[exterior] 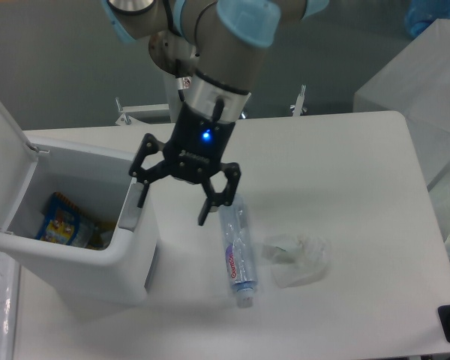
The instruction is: Open the trash can
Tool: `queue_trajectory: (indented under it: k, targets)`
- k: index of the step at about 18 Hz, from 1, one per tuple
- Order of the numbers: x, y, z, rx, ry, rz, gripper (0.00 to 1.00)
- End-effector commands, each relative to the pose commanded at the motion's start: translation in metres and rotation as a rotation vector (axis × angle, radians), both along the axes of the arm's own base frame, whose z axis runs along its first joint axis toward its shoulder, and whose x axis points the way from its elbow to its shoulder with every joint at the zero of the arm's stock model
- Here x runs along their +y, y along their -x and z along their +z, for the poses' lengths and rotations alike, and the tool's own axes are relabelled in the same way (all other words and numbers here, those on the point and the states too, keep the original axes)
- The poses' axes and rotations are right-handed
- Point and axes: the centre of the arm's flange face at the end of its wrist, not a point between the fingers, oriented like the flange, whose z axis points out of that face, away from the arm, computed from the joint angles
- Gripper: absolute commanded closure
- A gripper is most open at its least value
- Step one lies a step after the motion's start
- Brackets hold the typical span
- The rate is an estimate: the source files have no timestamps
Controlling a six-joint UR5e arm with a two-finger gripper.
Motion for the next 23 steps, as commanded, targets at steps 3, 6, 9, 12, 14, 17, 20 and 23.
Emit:
queue_trajectory:
  k: [3,6,9,12,14,17,20,23]
  targets:
    - [-0.025,0.048,-0.017,0.055,0.022,0.003,0.0]
    - [-0.039,0.089,-0.049,0.098,0.066,-0.021,0.0]
    - [-0.046,0.111,-0.074,0.189,0.158,-0.058,0.0]
    - [-0.049,0.137,-0.115,0.283,0.269,-0.117,0.0]
    - [-0.06,0.156,-0.13,0.353,0.33,-0.172,0.0]
    - [-0.068,0.17,-0.132,0.45,0.373,-0.291,0.0]
    - [-0.085,0.174,-0.147,0.478,0.51,-0.322,0.0]
    - [-0.078,0.172,-0.146,0.486,0.547,-0.319,0.0]
